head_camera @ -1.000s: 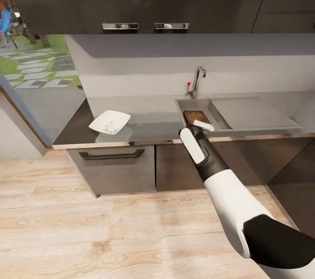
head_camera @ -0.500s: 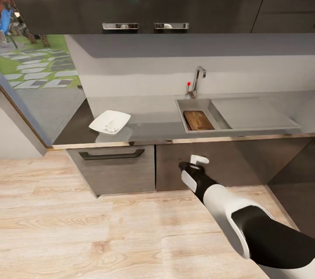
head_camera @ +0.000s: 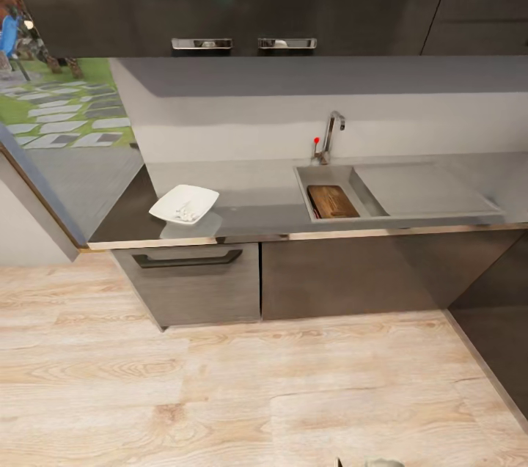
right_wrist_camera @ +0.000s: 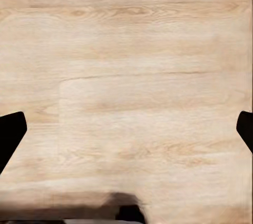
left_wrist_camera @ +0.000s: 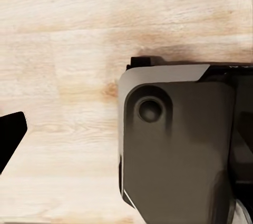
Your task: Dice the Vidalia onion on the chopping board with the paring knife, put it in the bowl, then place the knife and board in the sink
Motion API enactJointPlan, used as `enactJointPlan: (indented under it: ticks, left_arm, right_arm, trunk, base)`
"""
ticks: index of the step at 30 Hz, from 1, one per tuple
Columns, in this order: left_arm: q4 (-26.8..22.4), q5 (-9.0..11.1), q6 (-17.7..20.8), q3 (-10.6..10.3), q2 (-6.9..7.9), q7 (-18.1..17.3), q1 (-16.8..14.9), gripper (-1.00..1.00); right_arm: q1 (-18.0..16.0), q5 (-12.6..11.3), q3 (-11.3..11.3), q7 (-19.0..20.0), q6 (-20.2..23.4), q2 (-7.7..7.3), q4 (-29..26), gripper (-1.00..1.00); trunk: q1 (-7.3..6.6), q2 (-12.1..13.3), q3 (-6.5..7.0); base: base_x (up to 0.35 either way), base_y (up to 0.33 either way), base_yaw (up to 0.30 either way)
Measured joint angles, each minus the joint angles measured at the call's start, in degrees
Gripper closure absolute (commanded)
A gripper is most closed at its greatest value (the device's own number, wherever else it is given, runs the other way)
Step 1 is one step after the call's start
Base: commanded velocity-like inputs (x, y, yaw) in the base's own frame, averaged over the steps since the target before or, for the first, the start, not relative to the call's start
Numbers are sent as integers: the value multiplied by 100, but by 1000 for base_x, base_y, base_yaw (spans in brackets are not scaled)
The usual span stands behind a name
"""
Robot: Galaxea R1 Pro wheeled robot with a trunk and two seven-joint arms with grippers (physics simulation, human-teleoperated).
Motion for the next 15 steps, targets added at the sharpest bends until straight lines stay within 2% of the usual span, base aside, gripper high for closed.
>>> enactJointPlan:
  ticks: [2,5,8,15]
  left_arm:
    - [0,147,-1,1,23,12,0,-100]
    - [1,401,3,0,62,17,0,-100]
    - [5,572,3,-1,94,20,-1,-100]
    - [10,653,5,-8,99,18,-1,-100]
  right_arm:
    - [623,25,13,317,-478,-191,5,-100]
    - [1126,67,25,592,-763,-292,5,-100]
    - [1316,76,20,674,-835,-325,2,-100]
    - [1407,-46,-39,555,-870,-319,-48,-100]
  trunk:
    - [0,0,0]
    - [0,0,0]
    - [1,0,1]
    - [1,0,1]
  base:
    - [0,0,0]
    - [0,0,0]
    - [0,0,0]
    - [0,0,0]
